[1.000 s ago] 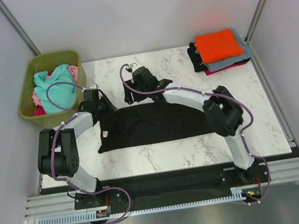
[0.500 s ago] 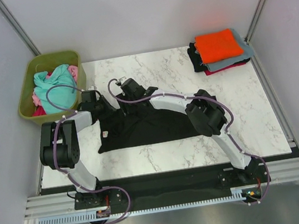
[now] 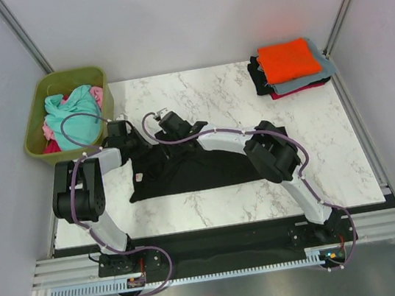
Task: Fold and stack the t-shirts
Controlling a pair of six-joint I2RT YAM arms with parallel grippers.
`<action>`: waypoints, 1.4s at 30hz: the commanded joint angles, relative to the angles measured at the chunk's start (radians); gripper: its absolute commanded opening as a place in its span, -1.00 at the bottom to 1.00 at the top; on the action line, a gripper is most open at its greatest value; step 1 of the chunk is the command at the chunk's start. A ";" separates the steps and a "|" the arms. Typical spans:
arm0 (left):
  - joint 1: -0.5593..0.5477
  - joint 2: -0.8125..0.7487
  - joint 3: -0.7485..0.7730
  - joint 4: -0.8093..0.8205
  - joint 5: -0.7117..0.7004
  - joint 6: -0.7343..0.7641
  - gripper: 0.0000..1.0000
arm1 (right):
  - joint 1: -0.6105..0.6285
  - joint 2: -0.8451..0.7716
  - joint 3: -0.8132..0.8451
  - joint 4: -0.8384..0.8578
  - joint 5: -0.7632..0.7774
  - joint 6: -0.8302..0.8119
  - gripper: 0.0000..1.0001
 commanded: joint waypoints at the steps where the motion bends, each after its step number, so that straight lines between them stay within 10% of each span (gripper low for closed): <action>1: 0.013 0.003 -0.016 0.045 -0.013 -0.033 -0.55 | 0.016 -0.050 0.006 0.024 0.033 -0.018 0.16; 22: 0.013 0.003 -0.024 0.057 -0.029 -0.039 -0.64 | 0.078 -0.108 -0.060 0.054 0.151 -0.093 -0.24; 31: 0.013 0.003 -0.022 0.048 -0.044 -0.046 -0.67 | 0.096 -0.228 -0.181 0.080 0.152 -0.138 -0.98; 42: 0.013 0.005 -0.018 0.044 -0.055 -0.053 -0.67 | 0.153 -0.449 -0.548 0.126 0.197 -0.126 -0.63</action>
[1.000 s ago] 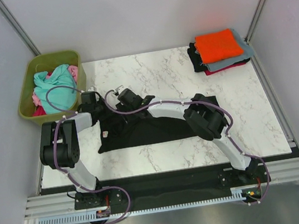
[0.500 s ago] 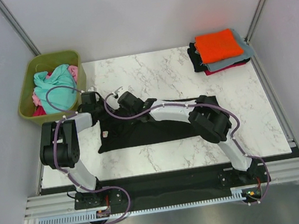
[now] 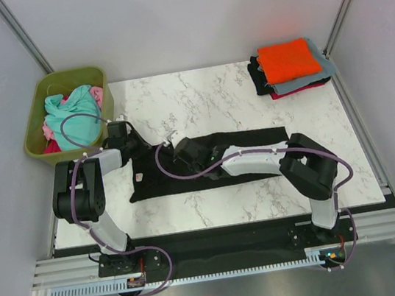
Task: Fold and stack the t-shirts
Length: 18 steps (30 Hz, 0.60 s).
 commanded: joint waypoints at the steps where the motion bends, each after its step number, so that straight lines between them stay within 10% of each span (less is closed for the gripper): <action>1: 0.013 0.005 -0.003 0.014 -0.042 -0.052 -0.67 | 0.029 -0.083 -0.118 0.023 0.024 0.023 -0.47; 7: 0.013 0.000 -0.001 0.014 -0.060 -0.060 -0.66 | 0.045 -0.238 -0.243 0.032 0.035 0.055 0.49; 14: -0.007 -0.148 0.063 -0.059 -0.128 -0.032 -0.39 | 0.025 -0.453 -0.309 0.020 0.149 0.067 0.74; 18: -0.144 -0.269 0.147 -0.263 -0.302 0.012 -0.24 | -0.192 -0.451 -0.320 0.014 0.037 0.115 0.74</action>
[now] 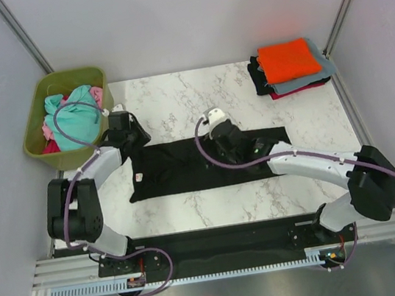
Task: Fold and stack the t-shirts
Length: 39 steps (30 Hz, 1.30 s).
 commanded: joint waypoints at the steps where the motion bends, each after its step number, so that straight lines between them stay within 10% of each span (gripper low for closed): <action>1: -0.108 -0.151 0.115 -0.148 -0.180 0.012 -0.24 | -0.182 0.015 -0.022 0.006 -0.044 0.055 0.73; 15: -0.254 -0.086 -0.138 -0.081 -0.125 -0.083 -0.31 | -0.444 0.234 -0.080 -0.005 -0.137 0.055 0.69; 27: -0.550 -0.502 -0.259 -0.434 -0.247 -0.213 -0.31 | -0.453 0.225 -0.102 -0.003 -0.124 0.067 0.69; 39: -0.520 -0.427 -0.284 -0.383 -0.403 -0.216 -0.21 | -0.473 0.234 -0.060 -0.023 -0.109 0.056 0.70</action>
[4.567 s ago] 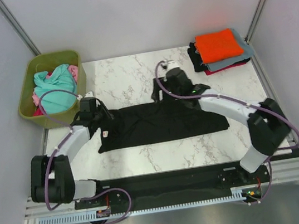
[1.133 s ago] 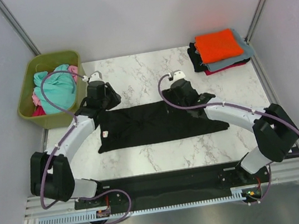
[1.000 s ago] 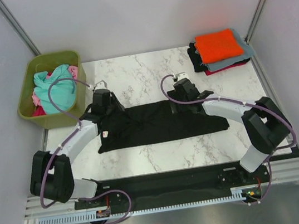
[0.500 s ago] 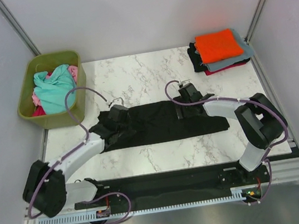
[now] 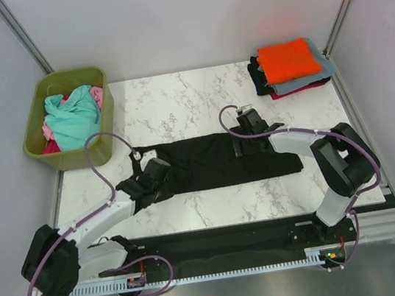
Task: Fold and stack the t-shirts
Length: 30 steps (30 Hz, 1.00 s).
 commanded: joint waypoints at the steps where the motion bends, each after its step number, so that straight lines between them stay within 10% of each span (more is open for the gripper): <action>1: 0.062 0.157 0.094 0.095 -0.069 0.015 -0.21 | -0.017 0.021 0.021 -0.009 0.008 0.011 0.70; 14: 0.223 0.708 0.419 0.253 0.130 0.136 -0.30 | 0.025 -0.113 -0.203 0.043 -0.265 0.219 0.65; 19: 0.253 0.928 0.761 0.155 0.229 0.285 -0.29 | 0.181 -0.103 -0.329 0.348 -0.414 0.555 0.69; 25: 0.255 1.248 1.286 -0.053 0.341 0.417 -0.29 | 0.435 0.159 -0.185 0.575 -0.472 0.724 0.70; 30: 0.266 1.267 1.446 -0.109 0.333 0.437 -0.27 | 0.443 0.141 -0.016 0.320 -0.353 0.617 0.77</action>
